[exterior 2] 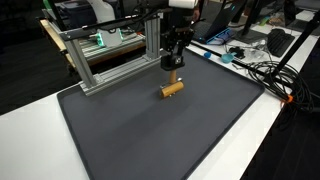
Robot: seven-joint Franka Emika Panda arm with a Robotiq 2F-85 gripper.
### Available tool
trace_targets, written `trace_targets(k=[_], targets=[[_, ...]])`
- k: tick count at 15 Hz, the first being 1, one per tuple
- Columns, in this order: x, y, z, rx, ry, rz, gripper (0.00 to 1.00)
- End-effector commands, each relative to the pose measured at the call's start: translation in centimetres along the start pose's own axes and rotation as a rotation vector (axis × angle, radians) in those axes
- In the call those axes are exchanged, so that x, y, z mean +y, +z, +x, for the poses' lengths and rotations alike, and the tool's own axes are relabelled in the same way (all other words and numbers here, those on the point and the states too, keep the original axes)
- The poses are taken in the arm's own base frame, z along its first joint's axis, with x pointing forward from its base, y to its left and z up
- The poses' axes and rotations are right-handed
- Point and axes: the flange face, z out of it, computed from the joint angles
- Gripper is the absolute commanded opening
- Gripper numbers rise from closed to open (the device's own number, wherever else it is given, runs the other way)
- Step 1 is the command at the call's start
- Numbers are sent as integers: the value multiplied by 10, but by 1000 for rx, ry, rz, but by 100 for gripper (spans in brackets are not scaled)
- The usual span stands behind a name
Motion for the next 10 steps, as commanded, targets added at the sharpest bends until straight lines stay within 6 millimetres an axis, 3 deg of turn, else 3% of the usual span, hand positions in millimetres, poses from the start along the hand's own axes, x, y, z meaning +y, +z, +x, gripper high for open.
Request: trace_targets(k=[1,3,7,10], targets=[[2,-1,4,-40,1,15,21],[4,-13,11,0,52,59,21],[19,-62,18,101,98,109,21],[19,-70,14,71,59,68,21]])
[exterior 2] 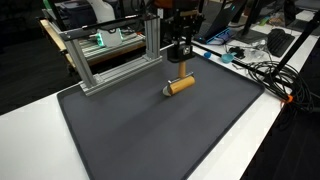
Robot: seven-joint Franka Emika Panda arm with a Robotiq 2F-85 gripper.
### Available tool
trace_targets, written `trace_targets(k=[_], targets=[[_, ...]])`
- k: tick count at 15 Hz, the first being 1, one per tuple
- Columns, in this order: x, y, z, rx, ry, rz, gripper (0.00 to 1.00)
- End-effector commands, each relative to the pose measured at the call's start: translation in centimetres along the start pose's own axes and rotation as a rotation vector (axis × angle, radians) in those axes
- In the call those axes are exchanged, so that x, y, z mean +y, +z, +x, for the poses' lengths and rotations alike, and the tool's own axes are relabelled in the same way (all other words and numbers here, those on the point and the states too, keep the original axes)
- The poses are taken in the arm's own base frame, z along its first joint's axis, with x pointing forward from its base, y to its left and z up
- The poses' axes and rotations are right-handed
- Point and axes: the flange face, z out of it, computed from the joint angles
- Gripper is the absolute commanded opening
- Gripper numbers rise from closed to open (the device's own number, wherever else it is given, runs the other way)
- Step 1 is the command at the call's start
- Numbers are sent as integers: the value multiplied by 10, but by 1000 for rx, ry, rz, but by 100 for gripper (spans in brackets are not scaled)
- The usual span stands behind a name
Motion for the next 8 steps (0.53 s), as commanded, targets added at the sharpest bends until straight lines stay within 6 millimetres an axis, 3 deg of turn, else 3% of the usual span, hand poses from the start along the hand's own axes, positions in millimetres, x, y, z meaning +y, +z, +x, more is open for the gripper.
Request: trace_targets(k=[1,8], targets=[[-2,-15,-8,-36,-42,-15,21],[-15,9,-17,-104,-74,-67,21]])
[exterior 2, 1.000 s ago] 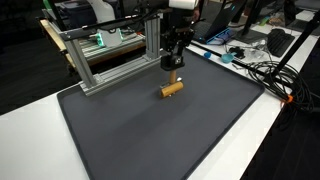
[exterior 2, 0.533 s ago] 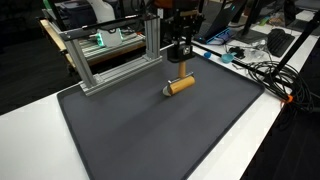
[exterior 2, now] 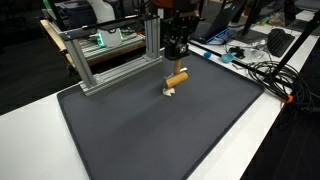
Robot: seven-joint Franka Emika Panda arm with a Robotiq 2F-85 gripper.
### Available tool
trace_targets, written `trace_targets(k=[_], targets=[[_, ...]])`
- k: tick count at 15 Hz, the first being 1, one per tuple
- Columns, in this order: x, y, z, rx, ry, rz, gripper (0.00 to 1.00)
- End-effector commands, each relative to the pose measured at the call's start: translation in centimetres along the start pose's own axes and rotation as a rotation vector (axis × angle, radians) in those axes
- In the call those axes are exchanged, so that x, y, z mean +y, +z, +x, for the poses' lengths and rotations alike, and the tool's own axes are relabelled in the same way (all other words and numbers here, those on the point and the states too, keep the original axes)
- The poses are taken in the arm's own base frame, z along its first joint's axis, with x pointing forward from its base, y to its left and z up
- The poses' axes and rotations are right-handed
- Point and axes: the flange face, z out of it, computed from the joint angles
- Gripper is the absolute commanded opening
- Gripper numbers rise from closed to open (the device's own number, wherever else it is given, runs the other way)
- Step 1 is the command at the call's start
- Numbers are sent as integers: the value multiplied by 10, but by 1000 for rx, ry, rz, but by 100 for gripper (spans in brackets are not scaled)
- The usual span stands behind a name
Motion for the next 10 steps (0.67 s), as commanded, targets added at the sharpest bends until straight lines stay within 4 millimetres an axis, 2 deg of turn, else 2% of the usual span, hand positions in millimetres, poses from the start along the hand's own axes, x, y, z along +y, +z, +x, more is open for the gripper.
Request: trace_targets(k=[1,5,10], targets=[[2,3,1,-4,-8,-51,21],[5,13,-1,-38,-27,-76,21],[-2,29,-5,-72,-35,-71,21]])
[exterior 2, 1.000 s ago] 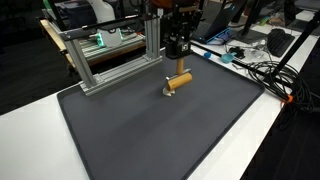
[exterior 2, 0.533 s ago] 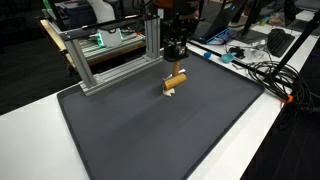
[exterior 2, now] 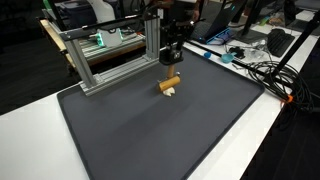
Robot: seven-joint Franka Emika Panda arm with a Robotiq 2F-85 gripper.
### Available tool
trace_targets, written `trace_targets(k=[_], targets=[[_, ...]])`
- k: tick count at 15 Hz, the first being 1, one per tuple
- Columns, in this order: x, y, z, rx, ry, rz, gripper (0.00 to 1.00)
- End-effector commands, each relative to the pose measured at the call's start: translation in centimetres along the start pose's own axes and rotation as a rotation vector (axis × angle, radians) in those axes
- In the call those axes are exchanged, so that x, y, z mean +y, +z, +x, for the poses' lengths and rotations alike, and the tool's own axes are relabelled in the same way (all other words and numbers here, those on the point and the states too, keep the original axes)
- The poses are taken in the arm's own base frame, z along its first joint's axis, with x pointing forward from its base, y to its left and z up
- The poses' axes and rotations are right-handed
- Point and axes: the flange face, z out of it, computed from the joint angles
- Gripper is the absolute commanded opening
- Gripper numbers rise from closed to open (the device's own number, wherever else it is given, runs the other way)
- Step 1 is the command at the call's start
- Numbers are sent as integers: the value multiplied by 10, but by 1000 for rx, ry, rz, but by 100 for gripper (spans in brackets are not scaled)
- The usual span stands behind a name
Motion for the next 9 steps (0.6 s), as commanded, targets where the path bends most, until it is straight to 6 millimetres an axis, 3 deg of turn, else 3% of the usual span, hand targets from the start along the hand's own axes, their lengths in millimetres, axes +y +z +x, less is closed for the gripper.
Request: trace_targets(k=[1,9], targets=[[-7,8,0,6,-1,1,21],[-3,40,5,-29,7,-50,21]])
